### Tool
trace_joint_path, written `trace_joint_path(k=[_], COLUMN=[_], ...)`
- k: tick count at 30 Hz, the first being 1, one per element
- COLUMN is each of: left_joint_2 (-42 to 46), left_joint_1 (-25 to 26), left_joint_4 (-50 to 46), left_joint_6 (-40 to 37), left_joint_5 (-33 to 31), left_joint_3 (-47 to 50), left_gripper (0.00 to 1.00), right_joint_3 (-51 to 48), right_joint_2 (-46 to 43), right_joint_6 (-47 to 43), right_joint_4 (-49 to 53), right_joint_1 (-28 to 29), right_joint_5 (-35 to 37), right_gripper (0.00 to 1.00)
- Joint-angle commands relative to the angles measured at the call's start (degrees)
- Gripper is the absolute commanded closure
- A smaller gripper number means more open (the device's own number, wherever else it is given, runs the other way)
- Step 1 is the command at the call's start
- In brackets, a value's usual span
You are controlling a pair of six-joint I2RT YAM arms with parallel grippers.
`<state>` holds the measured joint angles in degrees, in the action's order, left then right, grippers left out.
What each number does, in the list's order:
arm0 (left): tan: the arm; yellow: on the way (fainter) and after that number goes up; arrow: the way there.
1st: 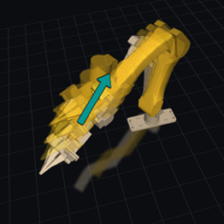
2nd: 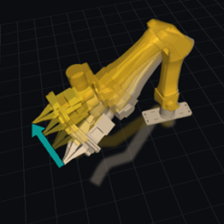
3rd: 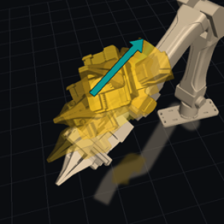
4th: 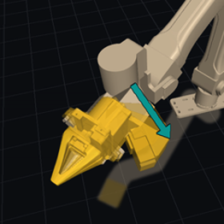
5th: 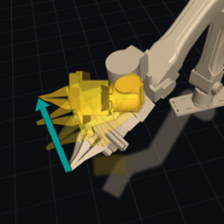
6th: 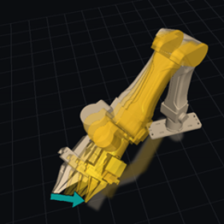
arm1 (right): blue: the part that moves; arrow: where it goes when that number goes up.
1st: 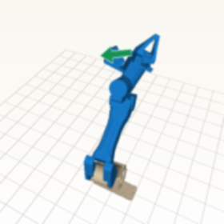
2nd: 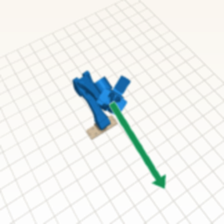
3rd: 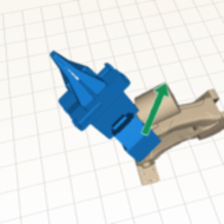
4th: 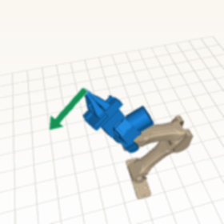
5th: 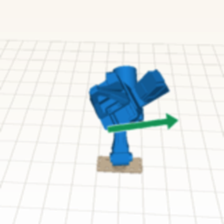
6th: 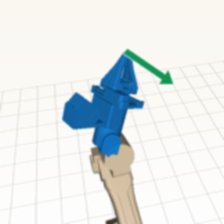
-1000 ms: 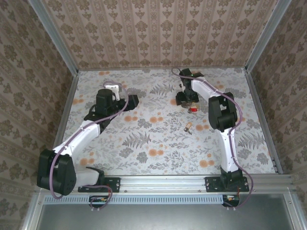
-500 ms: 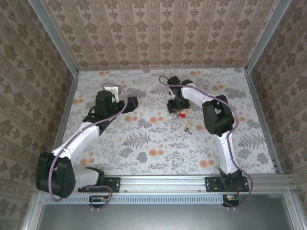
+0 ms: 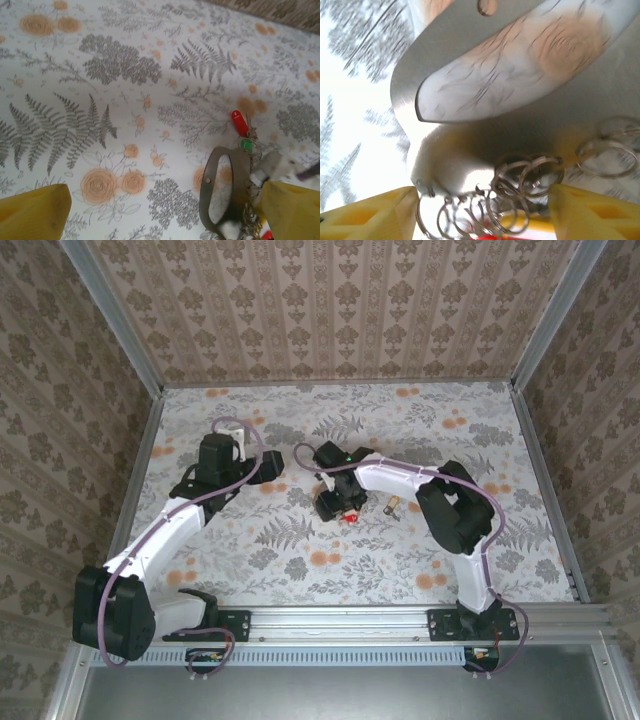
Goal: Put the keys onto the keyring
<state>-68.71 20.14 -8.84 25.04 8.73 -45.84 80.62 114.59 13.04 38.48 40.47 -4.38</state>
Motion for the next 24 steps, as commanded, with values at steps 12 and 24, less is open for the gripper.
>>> trace_joint_path(k=[12,24], left_joint_2=[-20.79,-23.48], left_joint_1=[11.75,14.63], left_joint_4=[-14.23,-14.58], left_joint_6=[-5.44,-8.14], left_joint_5=[0.09,5.62], left_joint_3=[-15.01,-16.81], left_gripper=[0.17,0.5], right_joint_3=[-25.65,-24.63], right_joint_2=[-27.95,-27.41], right_joint_6=[1.15,-5.0], right_joint_4=[-1.06,-10.99], right_joint_1=[-15.15,-17.9], right_joint_5=[-1.76,-9.96], right_gripper=[0.23,0.32])
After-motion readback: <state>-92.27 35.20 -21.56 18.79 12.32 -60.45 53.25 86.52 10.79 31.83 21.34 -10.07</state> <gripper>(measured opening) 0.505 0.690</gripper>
